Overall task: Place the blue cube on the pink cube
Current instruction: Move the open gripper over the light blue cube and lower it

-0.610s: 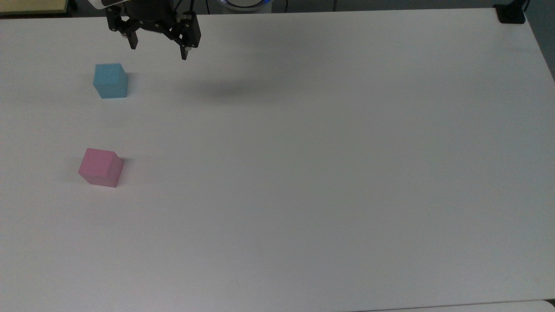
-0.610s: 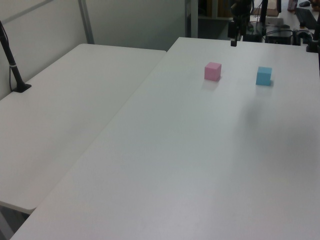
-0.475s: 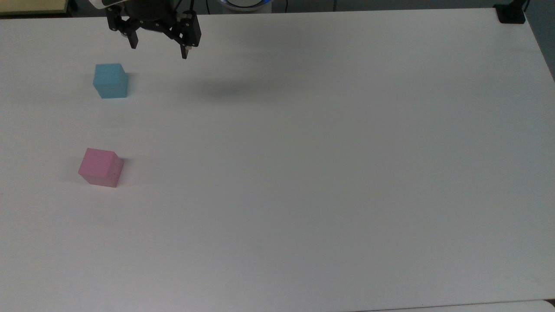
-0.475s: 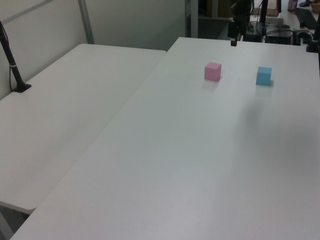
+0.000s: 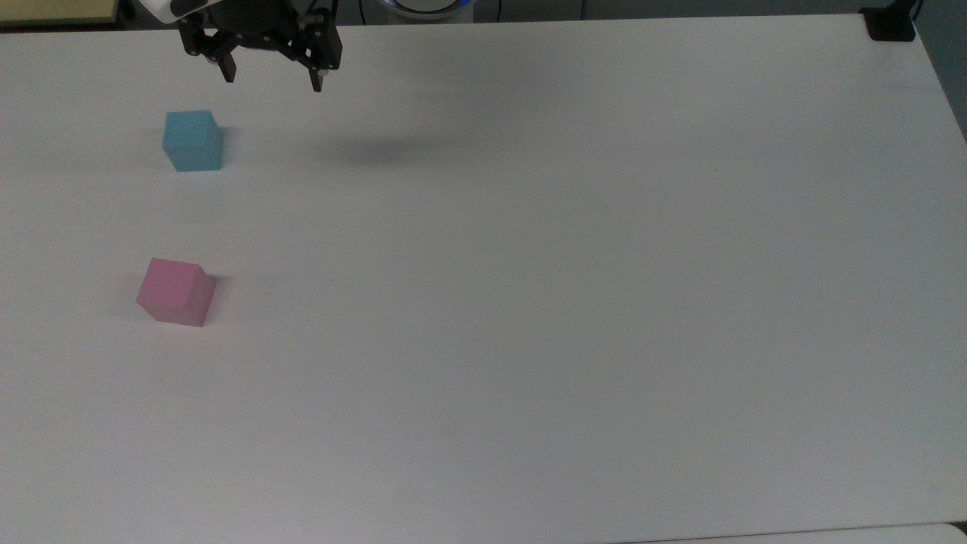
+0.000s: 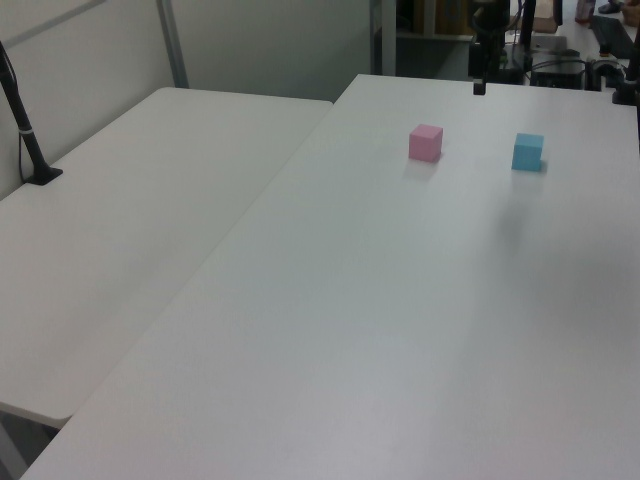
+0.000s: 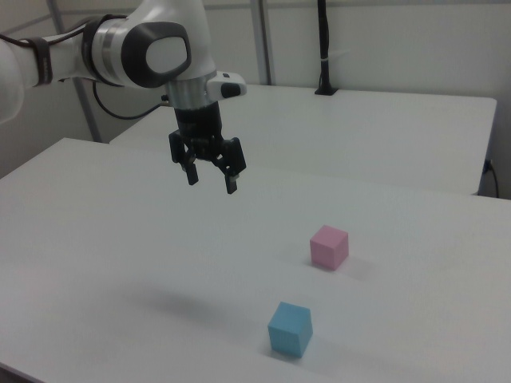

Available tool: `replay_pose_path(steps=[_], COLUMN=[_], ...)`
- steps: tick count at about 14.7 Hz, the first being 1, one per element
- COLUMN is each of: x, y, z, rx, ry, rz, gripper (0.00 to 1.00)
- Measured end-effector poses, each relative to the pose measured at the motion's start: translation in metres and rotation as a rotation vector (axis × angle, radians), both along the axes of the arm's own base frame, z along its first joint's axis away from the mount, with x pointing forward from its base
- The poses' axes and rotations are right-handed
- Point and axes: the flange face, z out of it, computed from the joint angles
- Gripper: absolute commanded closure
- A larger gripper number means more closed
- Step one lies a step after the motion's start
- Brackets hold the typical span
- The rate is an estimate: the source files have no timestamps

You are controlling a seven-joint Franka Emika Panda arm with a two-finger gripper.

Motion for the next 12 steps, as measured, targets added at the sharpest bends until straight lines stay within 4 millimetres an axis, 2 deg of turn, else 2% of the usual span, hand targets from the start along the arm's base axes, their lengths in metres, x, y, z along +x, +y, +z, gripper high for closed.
replay_pose_path(steps=[3,5,6,9,12], x=[-0.009,-0.020,-0.030,-0.050,-0.068], y=[-0.030,-0.054,-0.073,-0.109,-0.142], z=[0.005,0.001,-0.007,-0.029,-0.075], rx=[0.036,0.043,0.050,0.055,-0.001], ry=[-0.012,0.000,0.017,0.018,0.002], rz=[0.013,0.009,0.009,-0.003,-0.002], gripper=[0.00,0.00,0.00,0.00,0.00])
